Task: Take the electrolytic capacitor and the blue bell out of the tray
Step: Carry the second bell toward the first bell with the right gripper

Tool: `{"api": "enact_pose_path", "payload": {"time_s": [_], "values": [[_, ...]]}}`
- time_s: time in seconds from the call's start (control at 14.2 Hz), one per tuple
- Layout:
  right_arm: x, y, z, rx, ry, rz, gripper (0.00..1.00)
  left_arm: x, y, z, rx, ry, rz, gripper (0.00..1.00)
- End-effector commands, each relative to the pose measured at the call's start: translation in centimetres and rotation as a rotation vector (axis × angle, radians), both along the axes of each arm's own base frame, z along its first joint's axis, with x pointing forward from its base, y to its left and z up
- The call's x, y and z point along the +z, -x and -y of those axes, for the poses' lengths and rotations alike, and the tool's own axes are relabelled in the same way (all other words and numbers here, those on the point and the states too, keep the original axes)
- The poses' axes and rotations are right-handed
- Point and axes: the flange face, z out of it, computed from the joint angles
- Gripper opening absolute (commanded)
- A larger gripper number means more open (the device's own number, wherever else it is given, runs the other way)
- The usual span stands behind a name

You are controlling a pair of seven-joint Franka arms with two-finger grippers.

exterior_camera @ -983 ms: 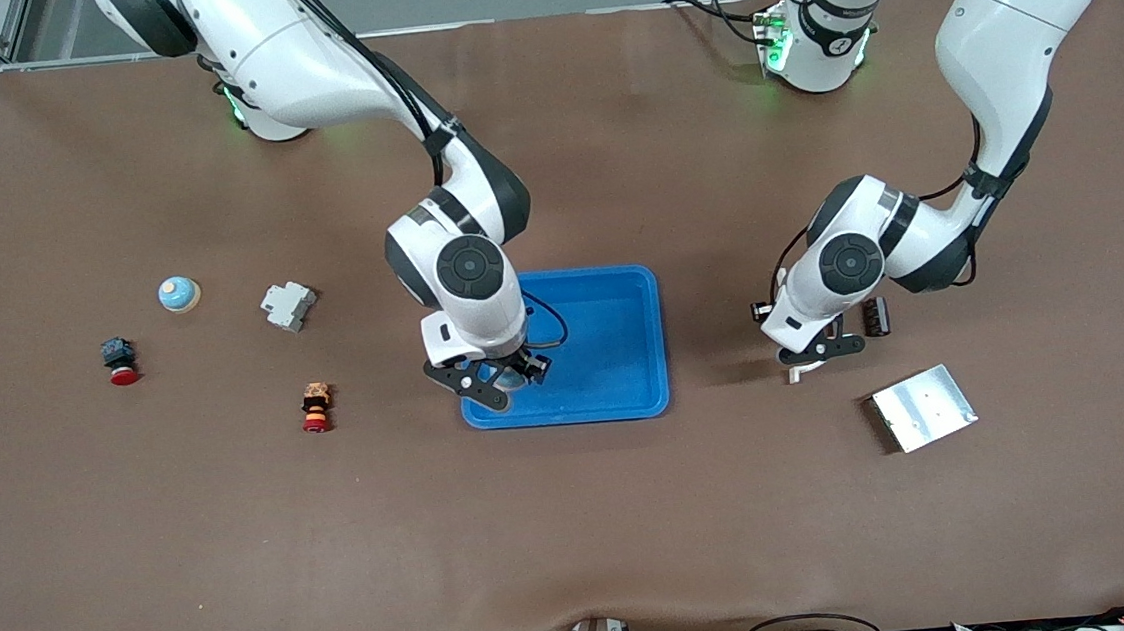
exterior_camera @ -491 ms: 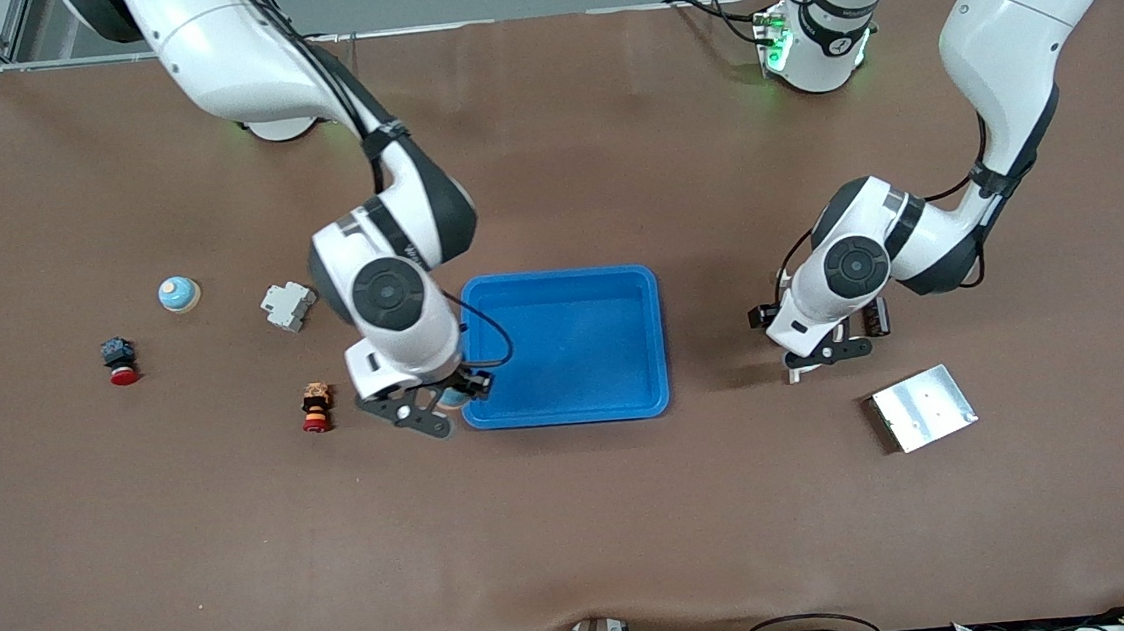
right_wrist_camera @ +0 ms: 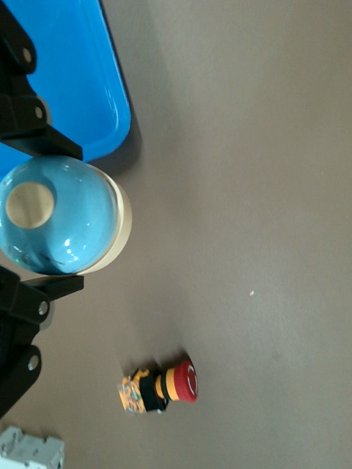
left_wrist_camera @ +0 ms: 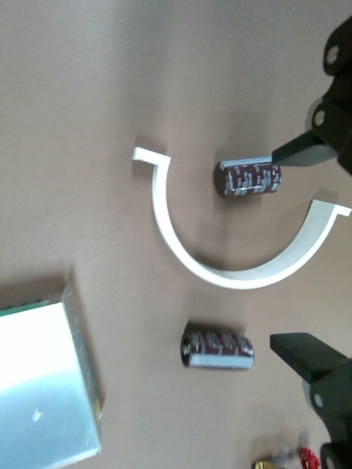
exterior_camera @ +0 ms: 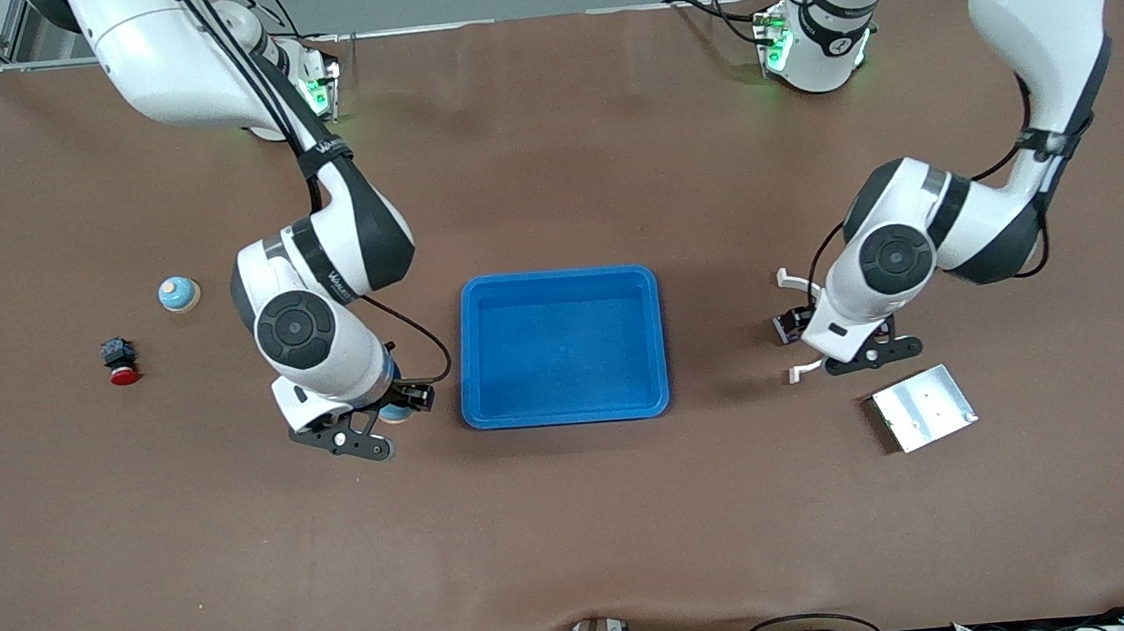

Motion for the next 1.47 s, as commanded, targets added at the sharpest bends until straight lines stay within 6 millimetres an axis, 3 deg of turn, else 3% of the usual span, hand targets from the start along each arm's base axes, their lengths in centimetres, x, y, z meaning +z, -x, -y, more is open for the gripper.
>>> {"api": "enact_pose_path", "payload": {"time_s": [0.0,0.14,0.56,0.84,1.4], "values": [[2.0,1.2,4.1,0.05,-0.031,0.016,0.0,3.0,-0.1,-1.5,0.035,-0.002,0.029,1.0],[1.6,1.6,6.6,0.097,-0.038,0.032,0.0,4.5,-1.5,-3.4,0.063,-0.006,0.035,1.0],[0.0,2.2,11.9,0.163,-0.044,0.05,0.0,5.4,-3.3,-7.2,0.079,0.006,0.057,1.0],[-0.9,2.3,12.4,0.185,-0.045,0.062,0.0,6.6,-3.9,-10.6,-0.008,0.03,0.054,1.0],[-1.3,1.7,14.8,0.202,-0.046,0.066,0.0,12.2,-2.8,-14.4,-0.193,0.188,0.079,1.0]]}}
